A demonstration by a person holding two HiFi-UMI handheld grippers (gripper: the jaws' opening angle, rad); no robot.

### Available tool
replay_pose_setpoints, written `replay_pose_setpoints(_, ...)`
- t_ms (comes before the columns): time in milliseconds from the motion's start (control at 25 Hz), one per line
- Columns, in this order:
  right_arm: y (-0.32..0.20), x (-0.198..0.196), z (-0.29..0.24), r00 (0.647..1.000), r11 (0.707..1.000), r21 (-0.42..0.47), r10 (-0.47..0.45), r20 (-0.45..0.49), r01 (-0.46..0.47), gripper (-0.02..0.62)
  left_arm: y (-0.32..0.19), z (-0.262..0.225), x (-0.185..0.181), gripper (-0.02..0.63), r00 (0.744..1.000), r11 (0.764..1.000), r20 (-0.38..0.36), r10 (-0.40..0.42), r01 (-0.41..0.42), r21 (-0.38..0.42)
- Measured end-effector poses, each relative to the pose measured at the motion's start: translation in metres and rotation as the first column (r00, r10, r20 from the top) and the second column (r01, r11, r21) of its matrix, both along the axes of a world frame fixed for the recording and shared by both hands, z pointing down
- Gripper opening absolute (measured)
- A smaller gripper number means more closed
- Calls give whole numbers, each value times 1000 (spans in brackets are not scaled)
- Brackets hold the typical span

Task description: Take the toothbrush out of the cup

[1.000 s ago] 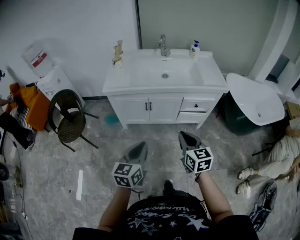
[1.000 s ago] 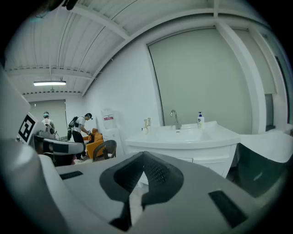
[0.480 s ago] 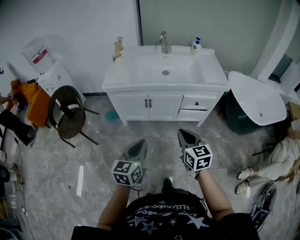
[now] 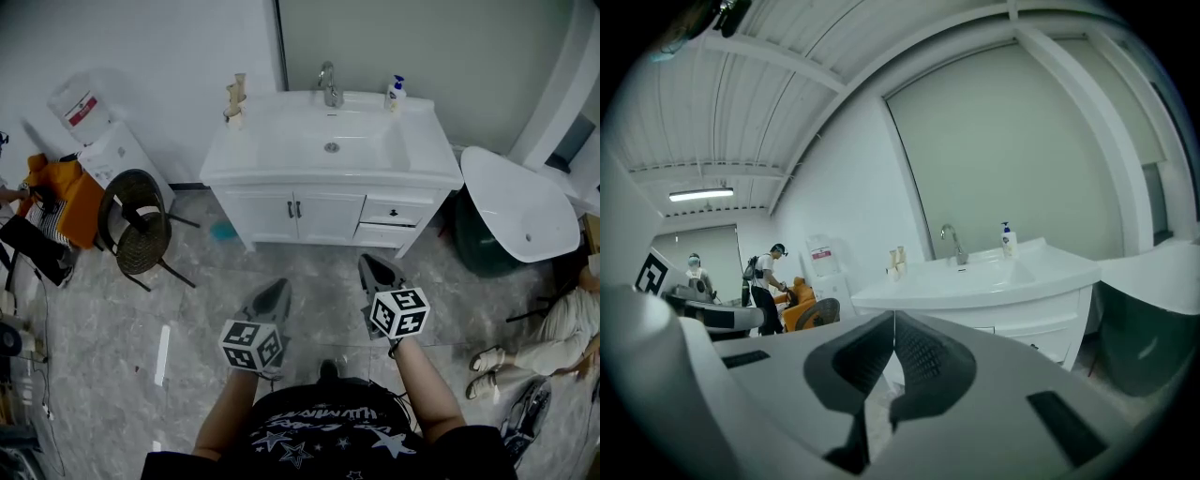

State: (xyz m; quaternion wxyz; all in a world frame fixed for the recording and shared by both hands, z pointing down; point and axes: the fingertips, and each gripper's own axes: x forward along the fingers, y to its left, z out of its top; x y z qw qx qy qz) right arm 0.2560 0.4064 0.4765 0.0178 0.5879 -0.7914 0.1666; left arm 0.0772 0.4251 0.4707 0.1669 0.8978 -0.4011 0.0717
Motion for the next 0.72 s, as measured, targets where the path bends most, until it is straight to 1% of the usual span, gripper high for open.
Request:
replay_pose_setpoints(280,-17,15,1,999,999,6,-41,8,40,14,-5,0,7,28,998,998,1,-63,63,0)
replay_pose_setpoints(440,-21,14,0,998,998,10,-60,11,60,14,-6,-2,5,28,996,996,9,-88,88,1)
replay_pose_setpoints(720,-27,8,8,996,996,-12,-87,15,87,15,-14,-1,-2,28,993,993,12,-115,115,-3)
